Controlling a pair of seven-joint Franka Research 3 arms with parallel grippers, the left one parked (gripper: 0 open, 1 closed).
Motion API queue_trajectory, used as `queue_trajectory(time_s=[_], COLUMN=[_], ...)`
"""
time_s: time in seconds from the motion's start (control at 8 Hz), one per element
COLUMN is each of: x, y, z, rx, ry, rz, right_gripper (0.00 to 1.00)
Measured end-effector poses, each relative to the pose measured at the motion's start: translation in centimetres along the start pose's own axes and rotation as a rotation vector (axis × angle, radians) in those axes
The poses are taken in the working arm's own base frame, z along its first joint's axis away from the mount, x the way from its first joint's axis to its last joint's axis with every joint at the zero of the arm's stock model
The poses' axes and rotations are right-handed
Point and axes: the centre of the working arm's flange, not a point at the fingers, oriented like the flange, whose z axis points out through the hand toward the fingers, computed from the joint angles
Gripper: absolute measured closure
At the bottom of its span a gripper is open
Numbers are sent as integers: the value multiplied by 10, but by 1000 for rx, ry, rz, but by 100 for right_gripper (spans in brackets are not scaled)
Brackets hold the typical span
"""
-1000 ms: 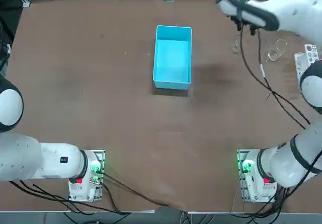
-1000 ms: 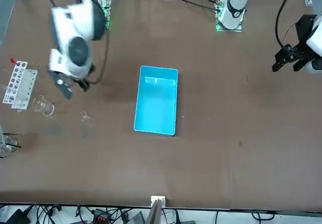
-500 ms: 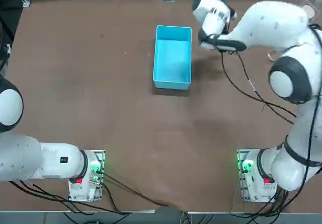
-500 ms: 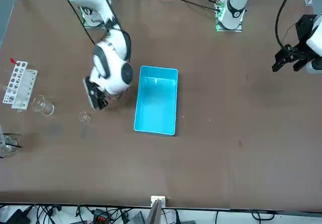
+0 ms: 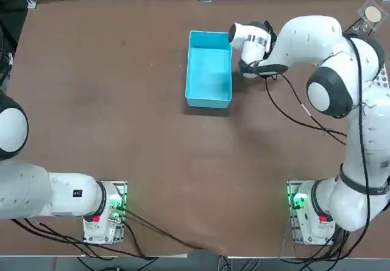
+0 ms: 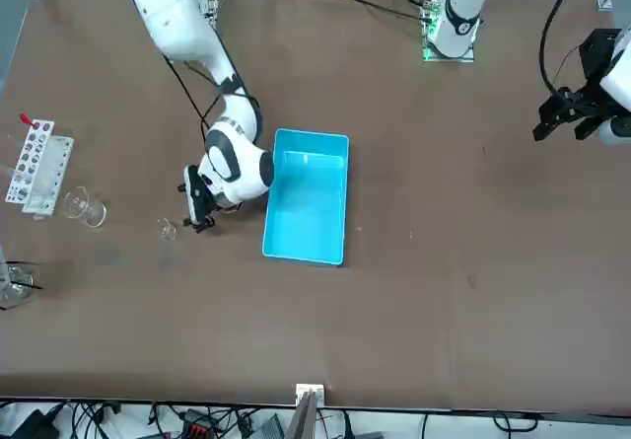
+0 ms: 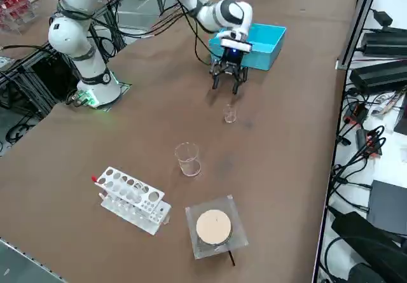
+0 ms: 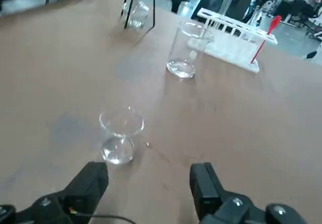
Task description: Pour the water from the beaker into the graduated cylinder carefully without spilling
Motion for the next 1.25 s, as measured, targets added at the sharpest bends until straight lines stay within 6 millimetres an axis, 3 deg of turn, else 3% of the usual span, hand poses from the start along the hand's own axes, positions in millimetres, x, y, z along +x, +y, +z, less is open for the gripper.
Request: queue_trajectory(time_s=[0.38,0.75,1.25], x=[-23,-25,-22], y=[-13,-31,-40], z=[29,64,70], rx=[16,6,8], ry=[76,139,167], rz=[127,161,177], right_gripper=[1,1,1])
